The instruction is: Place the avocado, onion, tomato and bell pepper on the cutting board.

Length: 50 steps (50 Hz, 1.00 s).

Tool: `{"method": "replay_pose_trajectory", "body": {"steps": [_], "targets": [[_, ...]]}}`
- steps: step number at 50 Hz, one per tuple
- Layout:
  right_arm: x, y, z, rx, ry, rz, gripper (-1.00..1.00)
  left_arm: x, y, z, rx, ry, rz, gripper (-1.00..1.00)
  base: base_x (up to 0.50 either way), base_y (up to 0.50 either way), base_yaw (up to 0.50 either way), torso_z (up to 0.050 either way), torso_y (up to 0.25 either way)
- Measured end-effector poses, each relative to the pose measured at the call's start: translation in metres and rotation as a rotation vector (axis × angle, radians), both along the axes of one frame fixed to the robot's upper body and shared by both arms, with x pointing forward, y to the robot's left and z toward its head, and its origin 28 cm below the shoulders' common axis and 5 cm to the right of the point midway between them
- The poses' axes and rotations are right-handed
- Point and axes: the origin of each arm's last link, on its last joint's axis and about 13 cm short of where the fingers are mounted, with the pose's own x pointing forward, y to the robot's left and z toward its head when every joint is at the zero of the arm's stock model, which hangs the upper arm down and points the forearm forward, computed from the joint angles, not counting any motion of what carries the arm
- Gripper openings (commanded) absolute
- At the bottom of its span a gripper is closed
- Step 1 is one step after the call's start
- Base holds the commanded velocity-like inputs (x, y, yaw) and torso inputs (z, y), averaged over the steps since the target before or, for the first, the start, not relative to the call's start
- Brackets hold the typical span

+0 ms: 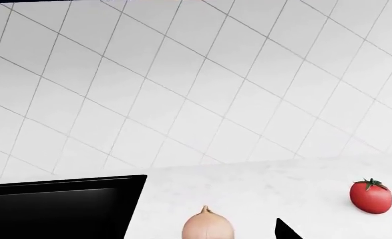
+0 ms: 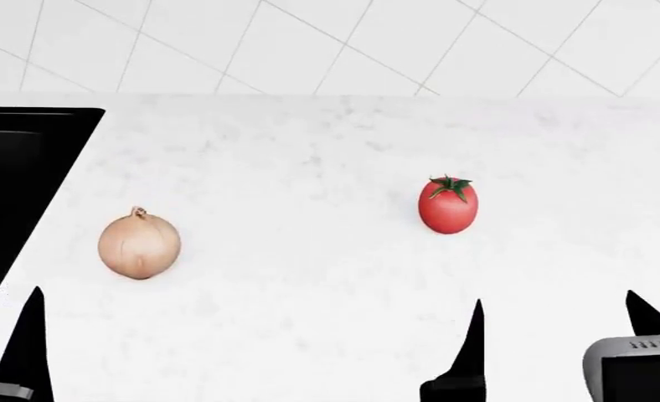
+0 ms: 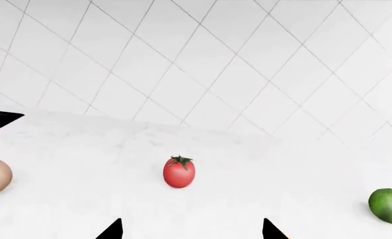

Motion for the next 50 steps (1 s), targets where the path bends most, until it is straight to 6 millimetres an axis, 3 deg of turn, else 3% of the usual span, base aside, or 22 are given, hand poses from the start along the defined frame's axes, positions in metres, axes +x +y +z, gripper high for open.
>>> {"method": "replay_pose_trajectory", "body": {"steps": [17, 35, 50], "targets": [[-0.036, -0.009, 0.011, -0.104, 0.195, -0.033, 1.00, 0.013, -0.006, -0.008, -0.044, 0.000, -0.039, 1.00, 0.00, 0.00, 0.00, 0.000, 0.000], [-0.061, -0.018, 0.003, -0.097, 0.374, -0.004, 1.00, 0.014, -0.007, -0.008, -0.057, 0.001, -0.059, 1.00, 0.00, 0.00, 0.00, 0.000, 0.000], [-0.062, -0.013, -0.008, -0.088, 0.429, 0.012, 1.00, 0.008, -0.006, -0.004, -0.058, 0.007, -0.061, 1.00, 0.00, 0.00, 0.00, 0.000, 0.000]]}}
